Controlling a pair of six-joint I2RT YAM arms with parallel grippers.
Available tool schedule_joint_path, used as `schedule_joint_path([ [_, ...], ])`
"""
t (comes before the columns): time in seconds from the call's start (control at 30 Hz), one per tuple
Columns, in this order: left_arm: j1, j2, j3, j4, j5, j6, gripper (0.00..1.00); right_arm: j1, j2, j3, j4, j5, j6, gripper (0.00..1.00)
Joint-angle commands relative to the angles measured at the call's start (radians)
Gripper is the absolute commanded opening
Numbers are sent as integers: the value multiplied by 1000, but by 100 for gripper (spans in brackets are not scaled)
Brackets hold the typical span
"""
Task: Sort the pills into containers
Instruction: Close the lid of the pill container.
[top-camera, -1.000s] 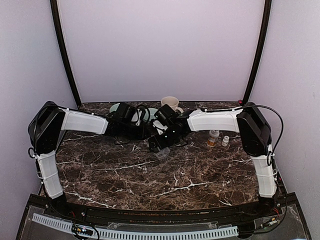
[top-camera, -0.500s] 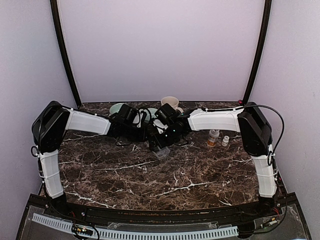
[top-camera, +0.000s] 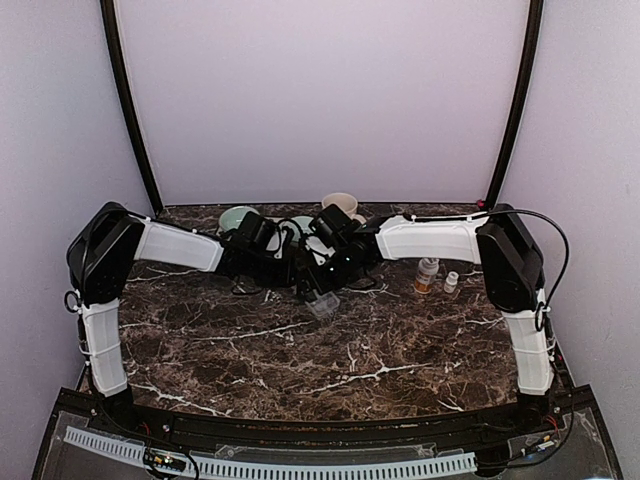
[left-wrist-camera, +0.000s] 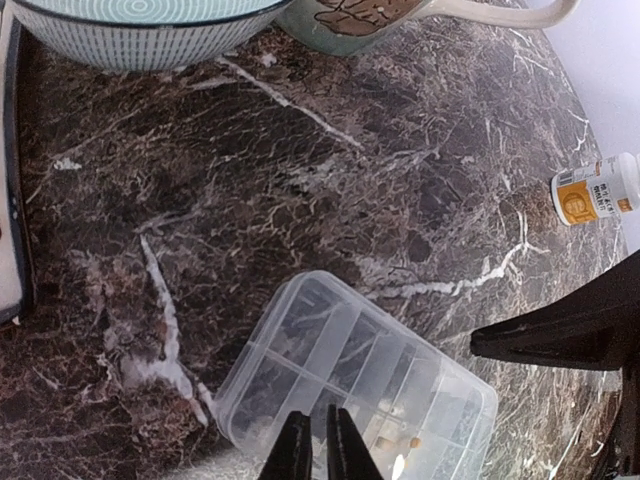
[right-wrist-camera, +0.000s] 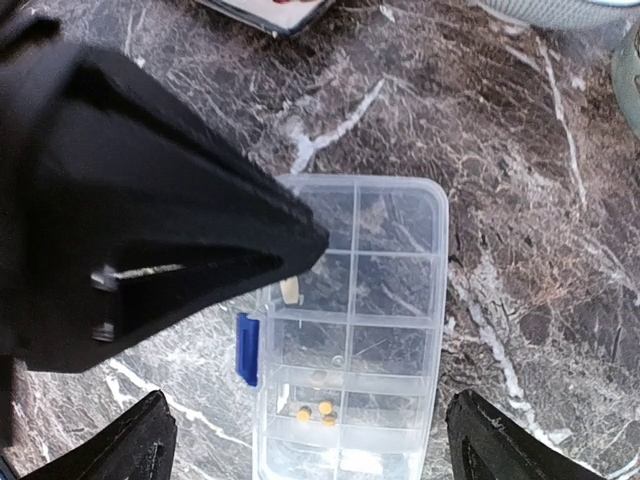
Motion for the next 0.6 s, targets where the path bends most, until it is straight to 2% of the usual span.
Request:
schedule_joint_path([
  [0.0, 9, 8, -27, -20, 21, 9, 8, -5, 21, 40, 0, 9, -9, 95],
  [0.57, 9, 12, -46, -7, 39, -1, 7, -3, 62, 43, -4, 50, -17, 96],
])
